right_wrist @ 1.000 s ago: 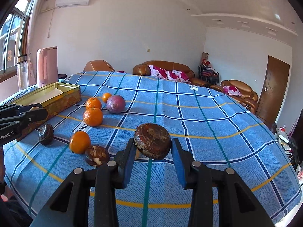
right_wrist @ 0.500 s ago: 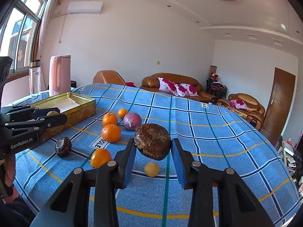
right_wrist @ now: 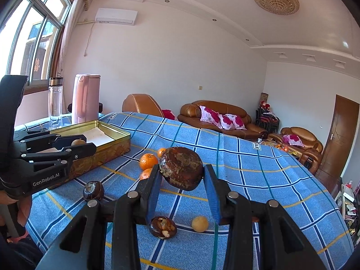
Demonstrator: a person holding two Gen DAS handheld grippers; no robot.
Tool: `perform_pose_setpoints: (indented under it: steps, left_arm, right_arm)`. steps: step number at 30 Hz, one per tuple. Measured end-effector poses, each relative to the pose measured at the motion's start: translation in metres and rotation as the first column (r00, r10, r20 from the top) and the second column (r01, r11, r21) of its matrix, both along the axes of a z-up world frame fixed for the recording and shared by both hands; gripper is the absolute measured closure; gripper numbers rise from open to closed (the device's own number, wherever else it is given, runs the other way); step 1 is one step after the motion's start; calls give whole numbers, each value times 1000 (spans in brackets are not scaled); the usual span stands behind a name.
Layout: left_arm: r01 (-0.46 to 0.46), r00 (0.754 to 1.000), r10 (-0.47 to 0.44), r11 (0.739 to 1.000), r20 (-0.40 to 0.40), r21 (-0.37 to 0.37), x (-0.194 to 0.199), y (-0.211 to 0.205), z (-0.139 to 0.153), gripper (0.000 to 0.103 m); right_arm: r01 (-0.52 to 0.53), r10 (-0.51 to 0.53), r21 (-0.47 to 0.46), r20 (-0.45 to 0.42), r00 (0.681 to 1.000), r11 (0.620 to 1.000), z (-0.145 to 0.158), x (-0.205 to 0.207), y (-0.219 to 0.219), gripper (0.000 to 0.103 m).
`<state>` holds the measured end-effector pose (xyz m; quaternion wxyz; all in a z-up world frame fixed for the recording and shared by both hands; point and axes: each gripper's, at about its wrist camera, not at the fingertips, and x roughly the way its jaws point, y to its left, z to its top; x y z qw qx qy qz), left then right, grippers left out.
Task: Organize fruits
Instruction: 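Carry the tan fruit in the left tool while the right tool carries the brown fruit over the gold tray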
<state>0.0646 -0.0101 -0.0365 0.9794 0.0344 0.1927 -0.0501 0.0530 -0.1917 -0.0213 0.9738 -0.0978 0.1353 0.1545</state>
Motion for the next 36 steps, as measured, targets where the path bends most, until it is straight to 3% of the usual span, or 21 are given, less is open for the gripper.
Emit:
perform_pose_setpoints:
  steps: [36]
  left_arm:
    - [-175,984,175,984,39,-24,4,78,7,76]
  right_arm:
    - [-229,230,-33,56,971,973,37,16,93,63]
